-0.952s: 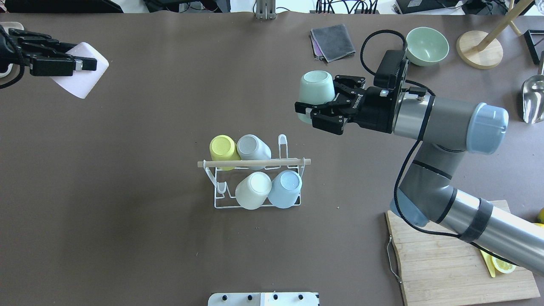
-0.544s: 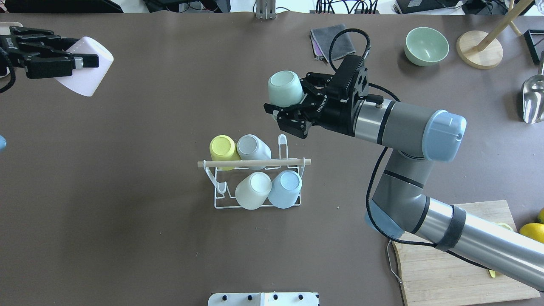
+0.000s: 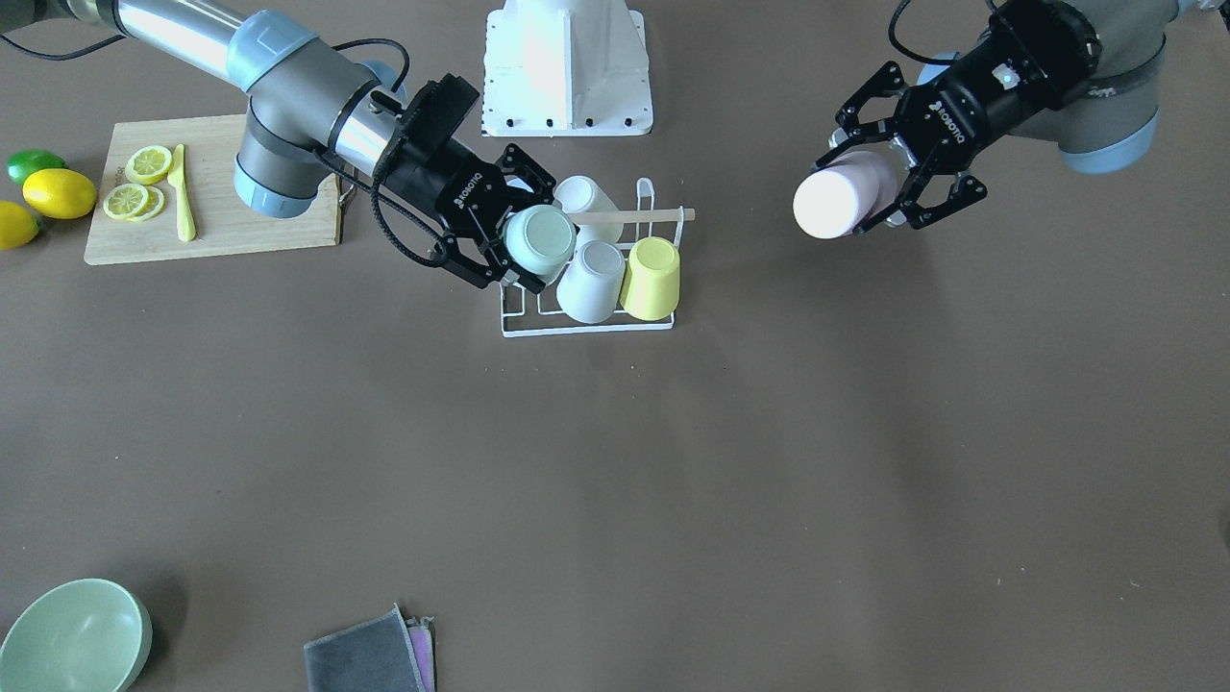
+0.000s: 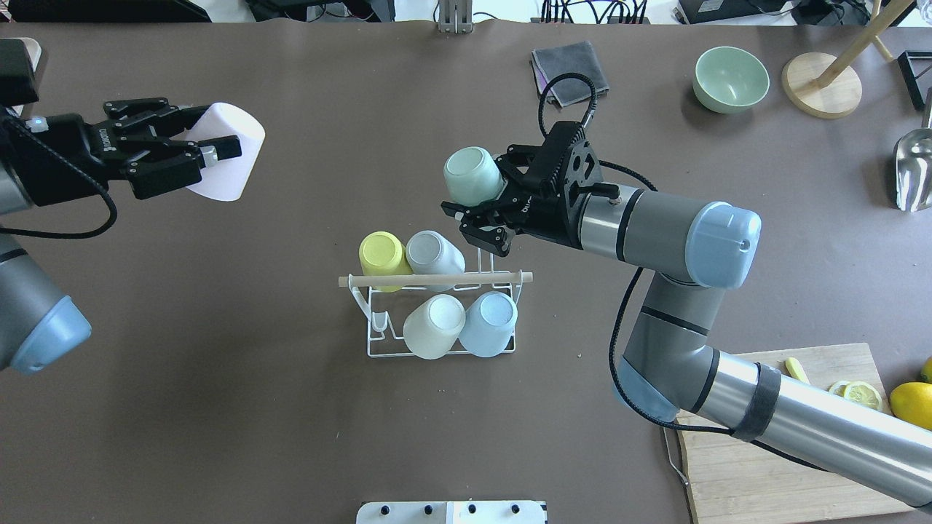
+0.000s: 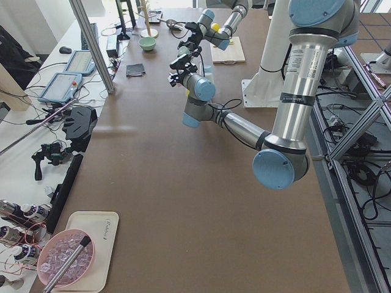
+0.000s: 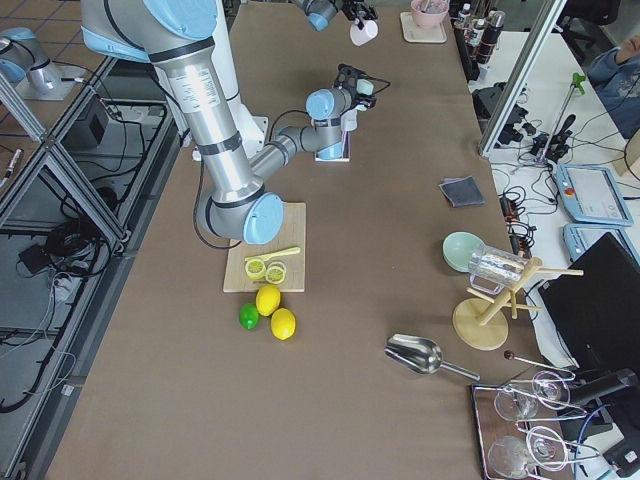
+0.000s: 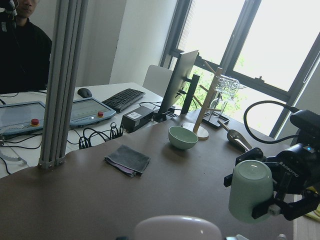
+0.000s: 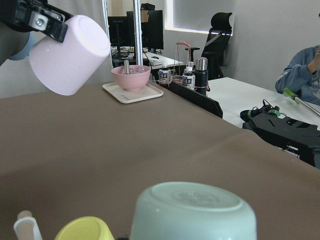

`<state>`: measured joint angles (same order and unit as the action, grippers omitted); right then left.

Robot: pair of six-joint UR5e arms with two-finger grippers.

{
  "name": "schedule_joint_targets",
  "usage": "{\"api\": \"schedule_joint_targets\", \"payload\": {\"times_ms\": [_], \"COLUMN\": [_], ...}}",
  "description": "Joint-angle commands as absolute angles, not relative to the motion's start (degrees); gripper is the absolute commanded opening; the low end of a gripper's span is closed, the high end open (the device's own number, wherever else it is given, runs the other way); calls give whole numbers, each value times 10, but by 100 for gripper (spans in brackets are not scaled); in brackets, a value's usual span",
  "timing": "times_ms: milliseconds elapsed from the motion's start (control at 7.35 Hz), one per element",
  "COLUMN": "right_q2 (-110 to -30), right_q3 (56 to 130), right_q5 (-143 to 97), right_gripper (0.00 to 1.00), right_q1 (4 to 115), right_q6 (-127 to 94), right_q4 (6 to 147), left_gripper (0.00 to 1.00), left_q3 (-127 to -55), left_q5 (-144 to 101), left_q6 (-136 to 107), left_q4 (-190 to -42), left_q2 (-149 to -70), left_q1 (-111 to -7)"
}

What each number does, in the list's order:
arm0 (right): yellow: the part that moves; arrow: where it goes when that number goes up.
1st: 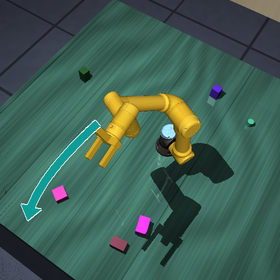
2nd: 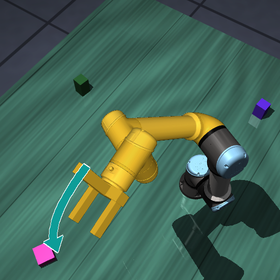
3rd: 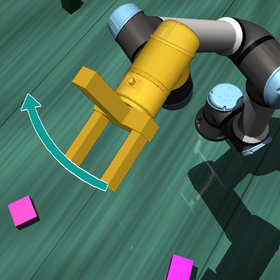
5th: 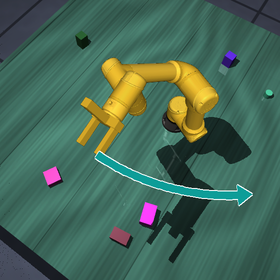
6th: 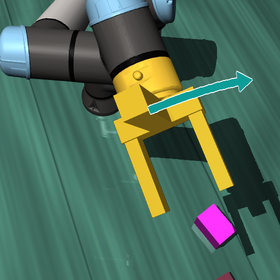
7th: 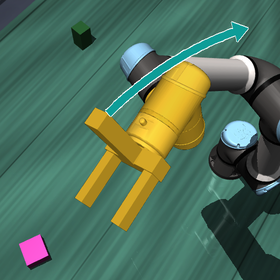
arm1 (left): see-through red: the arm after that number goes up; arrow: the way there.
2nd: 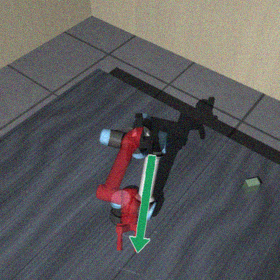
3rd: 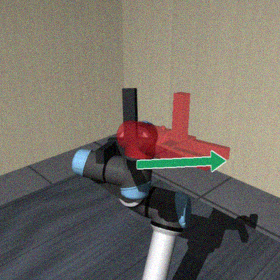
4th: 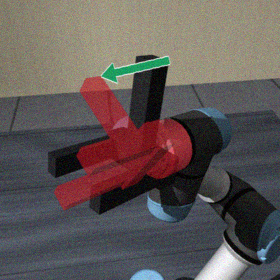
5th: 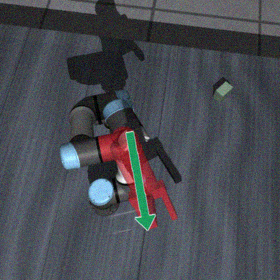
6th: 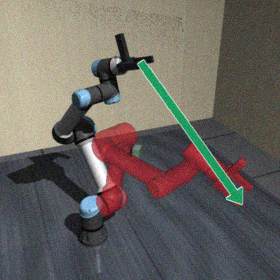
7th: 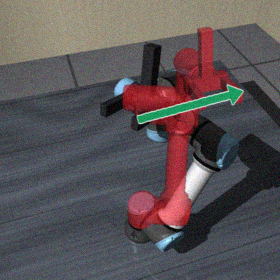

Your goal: Place cup on cup holder

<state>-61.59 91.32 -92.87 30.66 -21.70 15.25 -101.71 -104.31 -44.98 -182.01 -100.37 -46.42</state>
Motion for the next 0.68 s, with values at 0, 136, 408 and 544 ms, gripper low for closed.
{"api": "schedule_joint_targets", "payload": {"times_ms": [0,136,408,544], "right_q2": [-624,-627,-630,-630], "right_q3": [909,908,903,904], "right_q5": [-929,-929,-930,-929], "right_gripper": [25,25,25,25], "right_q1": [291,290,285,285], "right_q6": [-215,-215,-207,-207], "right_q4": [150,150,148,149], "left_gripper": [0,0,0,0], "left_q3": [-987,-970,-970,-973], "left_q5": [-956,-955,-946,-943], "left_q6": [-406,-347,-276,-264], "left_q4": [-1911,-1933,-1939,-1946], "left_q2": [-1006,-1020,-1027,-1027], "left_q1": [-385,-382,-382,-381]}}
